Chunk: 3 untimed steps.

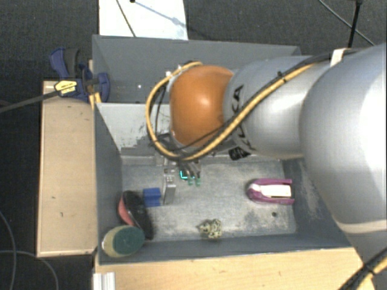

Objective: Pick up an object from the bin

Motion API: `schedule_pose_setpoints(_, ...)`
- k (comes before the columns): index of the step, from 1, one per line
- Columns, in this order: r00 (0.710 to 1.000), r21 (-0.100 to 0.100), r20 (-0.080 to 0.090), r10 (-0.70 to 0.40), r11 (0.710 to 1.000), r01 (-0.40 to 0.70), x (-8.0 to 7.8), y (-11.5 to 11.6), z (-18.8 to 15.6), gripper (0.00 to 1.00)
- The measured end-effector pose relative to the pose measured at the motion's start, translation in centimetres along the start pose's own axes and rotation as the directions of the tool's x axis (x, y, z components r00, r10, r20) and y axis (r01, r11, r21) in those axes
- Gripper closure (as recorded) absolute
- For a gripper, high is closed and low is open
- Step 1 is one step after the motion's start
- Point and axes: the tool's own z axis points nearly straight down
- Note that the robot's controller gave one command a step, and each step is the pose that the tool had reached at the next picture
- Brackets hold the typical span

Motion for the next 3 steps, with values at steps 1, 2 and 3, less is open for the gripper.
schedule_pose_setpoints(1,0.980,0.002,0.003,0.201,0.980,-0.201,1.0,2.2,7.0,0.00)
schedule_pose_setpoints(2,0.979,-0.002,0.007,0.206,0.979,-0.206,0.8,2.3,6.5,1.00)
schedule_pose_setpoints(3,0.983,-0.007,0.015,0.183,0.983,-0.183,0.5,1.9,-6.4,1.00)
